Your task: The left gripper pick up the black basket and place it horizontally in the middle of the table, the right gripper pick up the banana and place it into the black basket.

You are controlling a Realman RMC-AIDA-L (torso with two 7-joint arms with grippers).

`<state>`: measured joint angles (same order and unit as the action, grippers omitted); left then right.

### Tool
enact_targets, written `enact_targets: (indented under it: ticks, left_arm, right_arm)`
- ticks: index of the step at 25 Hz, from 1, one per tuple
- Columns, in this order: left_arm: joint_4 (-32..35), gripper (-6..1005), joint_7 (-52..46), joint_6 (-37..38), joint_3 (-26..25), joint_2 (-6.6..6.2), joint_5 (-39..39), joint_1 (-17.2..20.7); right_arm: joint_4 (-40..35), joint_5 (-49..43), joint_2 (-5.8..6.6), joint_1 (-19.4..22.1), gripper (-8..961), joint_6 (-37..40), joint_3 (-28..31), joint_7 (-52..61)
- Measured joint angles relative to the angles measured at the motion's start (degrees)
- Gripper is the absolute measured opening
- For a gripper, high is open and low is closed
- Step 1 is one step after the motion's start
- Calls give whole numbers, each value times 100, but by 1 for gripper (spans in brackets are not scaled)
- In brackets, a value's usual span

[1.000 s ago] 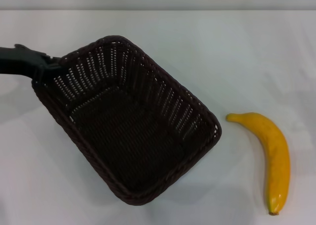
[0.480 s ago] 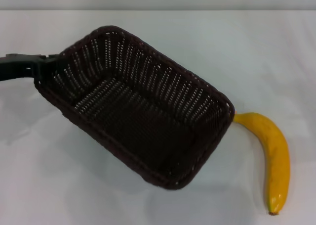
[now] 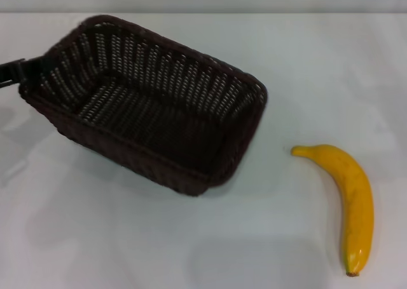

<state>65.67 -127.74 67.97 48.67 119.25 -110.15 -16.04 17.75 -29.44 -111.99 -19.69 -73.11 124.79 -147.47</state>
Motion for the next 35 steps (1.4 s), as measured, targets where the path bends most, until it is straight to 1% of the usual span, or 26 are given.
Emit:
enact_targets:
  ticks: [3,6,11,14,17,21,26,30,32,35]
  left_arm:
    - [-24,182,-199,-214,78,20,53,89]
    - [-159,182,-378,-326,287,5,112,96]
    - [-286,181,-686,-317,614,-27,127,33]
    - [-213,181,-982,-97,708,-72,4,31]
    - [-145,181,-1164,273,659,-148,-144,31]
    - [-29,180,-1341,711,607,-258,-425,39]
    - [201,179,-1407,1175,398,-306,-657,64]
    - [238,179,-1491,1586,167,-429,-707,11]
    - [216,200,-1520,1780,44,-485,-706,-53]
    - [207,232,-1542,1922,-31,-522,-709,-128]
  right_arm:
    - [10,-1,43,-75,841,31,1,8]
    - [33,-1,75,-101,841,34,-15,27]
    - [67,-1,43,-37,841,-8,-30,38]
    - [70,0,14,46,841,-86,-32,68]
    - [71,1,-40,136,841,-182,-34,78]
    - [74,23,-151,303,841,-450,-11,79]
    - [54,5,-184,437,841,-680,-21,170]
    - [17,1,-215,501,841,-802,-39,218]
    - [1,0,-226,525,841,-844,-42,234]
    - [-46,0,-235,532,841,-908,-43,249]
